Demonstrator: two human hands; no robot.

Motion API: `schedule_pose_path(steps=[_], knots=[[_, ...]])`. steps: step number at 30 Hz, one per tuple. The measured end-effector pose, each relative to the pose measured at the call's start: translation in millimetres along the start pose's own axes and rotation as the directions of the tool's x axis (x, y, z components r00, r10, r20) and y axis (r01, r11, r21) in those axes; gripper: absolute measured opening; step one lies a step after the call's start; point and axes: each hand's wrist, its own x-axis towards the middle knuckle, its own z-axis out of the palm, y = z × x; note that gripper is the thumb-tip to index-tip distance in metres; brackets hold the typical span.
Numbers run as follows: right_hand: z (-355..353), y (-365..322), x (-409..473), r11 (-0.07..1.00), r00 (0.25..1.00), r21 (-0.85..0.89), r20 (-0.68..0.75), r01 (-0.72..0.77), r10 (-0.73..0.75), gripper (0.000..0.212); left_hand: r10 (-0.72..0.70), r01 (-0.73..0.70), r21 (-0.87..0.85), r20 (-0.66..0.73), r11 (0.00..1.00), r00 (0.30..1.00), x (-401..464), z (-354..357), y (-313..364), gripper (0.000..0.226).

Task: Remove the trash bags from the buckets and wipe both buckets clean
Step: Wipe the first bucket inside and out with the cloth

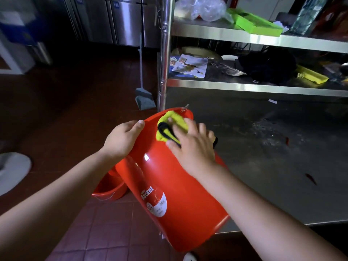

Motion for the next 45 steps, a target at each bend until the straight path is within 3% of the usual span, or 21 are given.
schedule_pose_path(steps=[4, 9, 12, 16, 18, 21, 25, 28, 32, 37, 41, 45], knots=[[-2.8, -37.9, -34.5, 0.955, 0.962, -0.114, -0.003, 0.273, -0.275, 0.064, -0.003, 0.002, -0.038, -0.020, 0.999, 1.000, -1.2, -1.6, 1.0, 0.042], [-5.5, -26.2, -25.3, 0.957, 0.957, -0.034, -0.007, 0.289, -0.289, 0.058, -0.027, 0.026, -0.012, -0.085, 1.000, 0.996, -9.4, -2.7, -2.7, 0.054], [-1.7, -4.4, -15.3, 0.976, 0.976, 0.031, 0.000, 0.217, -0.217, 0.055, -0.026, 0.029, 0.024, -0.112, 0.999, 0.993, -17.1, -6.0, -9.7, 0.066], [18.4, 35.3, 9.2, 0.979, 0.989, 0.202, 0.145, 0.004, -0.034, 0.048, -0.071, 0.064, -0.056, -0.117, 0.996, 0.991, -25.8, -12.5, -24.4, 0.042], [33.8, 52.5, 21.2, 0.944, 0.962, 0.290, 0.259, -0.158, 0.081, 0.046, -0.092, 0.083, -0.094, -0.095, 0.992, 0.991, -29.0, -14.2, -30.7, 0.031], [50.2, 71.6, 30.9, 0.815, 0.887, 0.439, 0.424, -0.378, 0.183, 0.044, -0.101, 0.090, -0.134, -0.080, 0.987, 0.992, -34.9, -15.5, -35.7, 0.035], [51.7, 74.2, 34.6, 0.722, 0.822, 0.489, 0.535, -0.490, 0.196, 0.043, -0.112, 0.099, -0.125, -0.100, 0.987, 0.989, -36.8, -15.2, -37.1, 0.043], [39.5, 62.0, 29.3, 0.828, 0.857, 0.386, 0.475, -0.406, 0.199, 0.042, -0.126, 0.117, -0.086, -0.119, 0.989, 0.985, -38.2, -15.9, -37.5, 0.049], [11.1, 25.7, -2.8, 0.986, 0.974, 0.135, 0.218, -0.094, 0.063, 0.048, -0.103, 0.102, -0.009, -0.128, 0.995, 0.986, -37.2, -14.0, -32.3, 0.047], [-11.1, -23.1, -60.3, 0.983, 0.987, -0.102, 0.065, 0.150, -0.144, 0.067, -0.031, 0.058, 0.184, -0.144, 0.981, 0.989, -25.4, -8.6, -16.3, 0.042], [-0.3, -45.9, -105.9, 0.930, 0.954, -0.211, 0.081, 0.301, -0.290, 0.072, 0.042, -0.017, 0.227, -0.106, 0.974, 0.993, -20.7, -7.3, -8.9, 0.047], [-3.5, -39.4, -105.4, 0.933, 0.959, -0.223, 0.061, 0.284, -0.277, 0.069, 0.119, -0.091, 0.253, -0.100, 0.963, 0.988, -18.3, -6.9, -8.8, 0.051]])
